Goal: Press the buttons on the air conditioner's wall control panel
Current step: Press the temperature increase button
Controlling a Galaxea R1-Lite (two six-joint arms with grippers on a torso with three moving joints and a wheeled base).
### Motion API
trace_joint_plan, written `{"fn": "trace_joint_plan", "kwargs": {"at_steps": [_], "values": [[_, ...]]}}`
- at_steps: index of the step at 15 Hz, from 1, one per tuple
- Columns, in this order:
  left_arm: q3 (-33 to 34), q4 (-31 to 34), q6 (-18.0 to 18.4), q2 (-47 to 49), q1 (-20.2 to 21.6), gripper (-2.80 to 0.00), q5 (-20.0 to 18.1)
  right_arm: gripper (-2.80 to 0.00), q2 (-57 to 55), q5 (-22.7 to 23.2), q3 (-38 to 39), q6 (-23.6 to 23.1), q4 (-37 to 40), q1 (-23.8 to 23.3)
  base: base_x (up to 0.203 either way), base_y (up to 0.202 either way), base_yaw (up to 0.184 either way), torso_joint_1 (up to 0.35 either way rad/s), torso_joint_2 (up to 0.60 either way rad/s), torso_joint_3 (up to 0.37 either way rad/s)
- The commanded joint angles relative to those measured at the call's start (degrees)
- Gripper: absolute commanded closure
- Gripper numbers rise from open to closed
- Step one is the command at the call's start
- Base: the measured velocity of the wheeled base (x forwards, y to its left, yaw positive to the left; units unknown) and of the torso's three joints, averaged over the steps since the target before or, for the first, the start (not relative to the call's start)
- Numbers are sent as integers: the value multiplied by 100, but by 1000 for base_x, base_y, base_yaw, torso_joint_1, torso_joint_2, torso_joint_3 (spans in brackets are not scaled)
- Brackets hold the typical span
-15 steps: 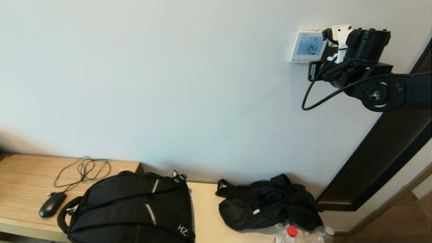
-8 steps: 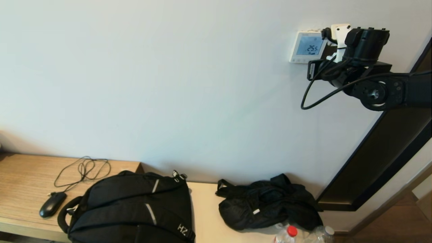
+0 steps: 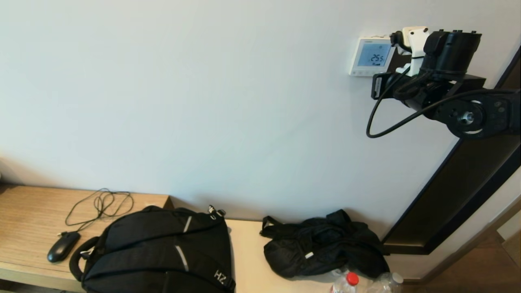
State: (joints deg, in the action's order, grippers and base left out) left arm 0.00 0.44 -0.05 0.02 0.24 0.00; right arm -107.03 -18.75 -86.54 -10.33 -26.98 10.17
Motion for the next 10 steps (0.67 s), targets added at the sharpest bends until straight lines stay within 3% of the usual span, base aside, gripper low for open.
{"fn": "trace_joint_plan", "kwargs": {"at_steps": [1,4,10], "values": [[0,0,-4,-2,2,0,0,0,-169,-124,-71,-12,-20,56,0,0,0,0,0,0],[0,0,-4,0,2,0,0,0,-187,-192,-157,-22,22,297,0,0,0,0,0,0],[0,0,-4,-2,2,0,0,0,-225,-243,-319,-31,60,179,0,0,0,0,0,0]]}}
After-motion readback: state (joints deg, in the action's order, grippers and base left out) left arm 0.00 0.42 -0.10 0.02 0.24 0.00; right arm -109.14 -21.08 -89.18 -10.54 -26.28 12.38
